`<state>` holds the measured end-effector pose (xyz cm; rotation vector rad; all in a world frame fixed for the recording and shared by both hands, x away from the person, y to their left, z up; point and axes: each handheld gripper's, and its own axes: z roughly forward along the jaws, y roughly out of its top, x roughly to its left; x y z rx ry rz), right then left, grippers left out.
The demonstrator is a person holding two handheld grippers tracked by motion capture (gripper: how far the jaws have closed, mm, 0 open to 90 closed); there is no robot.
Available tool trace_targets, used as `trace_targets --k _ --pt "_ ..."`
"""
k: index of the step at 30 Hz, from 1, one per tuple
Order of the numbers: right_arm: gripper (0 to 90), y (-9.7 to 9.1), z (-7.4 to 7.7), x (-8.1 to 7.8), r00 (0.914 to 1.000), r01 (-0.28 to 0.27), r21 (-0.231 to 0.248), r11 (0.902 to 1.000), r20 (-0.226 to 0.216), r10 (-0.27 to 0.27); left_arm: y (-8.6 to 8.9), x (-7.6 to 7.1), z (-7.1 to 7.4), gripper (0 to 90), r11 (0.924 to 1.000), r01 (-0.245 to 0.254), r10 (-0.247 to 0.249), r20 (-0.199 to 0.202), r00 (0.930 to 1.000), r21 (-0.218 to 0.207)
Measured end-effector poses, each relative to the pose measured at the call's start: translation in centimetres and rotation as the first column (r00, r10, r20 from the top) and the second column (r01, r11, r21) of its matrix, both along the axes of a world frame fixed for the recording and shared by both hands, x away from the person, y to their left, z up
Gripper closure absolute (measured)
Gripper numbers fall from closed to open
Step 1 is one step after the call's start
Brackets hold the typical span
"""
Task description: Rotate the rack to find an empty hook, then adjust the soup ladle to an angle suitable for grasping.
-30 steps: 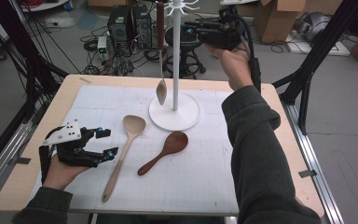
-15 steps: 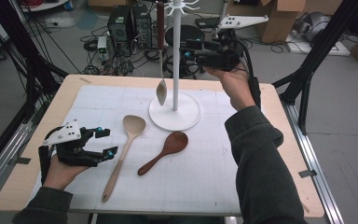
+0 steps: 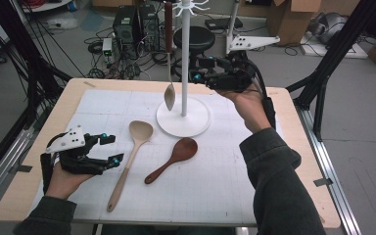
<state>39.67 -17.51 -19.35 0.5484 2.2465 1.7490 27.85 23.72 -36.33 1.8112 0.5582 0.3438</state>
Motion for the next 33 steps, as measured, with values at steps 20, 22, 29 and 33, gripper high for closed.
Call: trace_targets --k 20,22,29,33 --pt "30.1 -1.4 -5.2 -2.9 0.9992 -0.004 -0.027 0.9996 -0.039 0.003 0.3 0.3 -0.8 30.1 0.9995 -0.03 0.03 -0.009 0.9995 0.011" --pt "29.8 -1.6 -6.0 -3.2 0.9987 -0.002 -0.029 0.9996 -0.05 0.001 0.4 0.3 -0.9 30.1 0.9993 -0.035 0.035 -0.012 0.9993 0.014" --pt "29.3 -2.5 -7.8 -4.3 0.9982 0.012 -0.023 0.9997 -0.059 -0.013 0.2 0.4 -1.4 30.4 0.9989 -0.035 0.035 -0.021 0.9991 0.033" --pt "27.6 -2.9 -8.5 -4.9 0.9976 0.026 -0.047 0.9986 -0.062 -0.029 -0.1 0.5 -1.6 32.7 0.9982 -0.03 0.032 -0.036 0.9989 0.052"
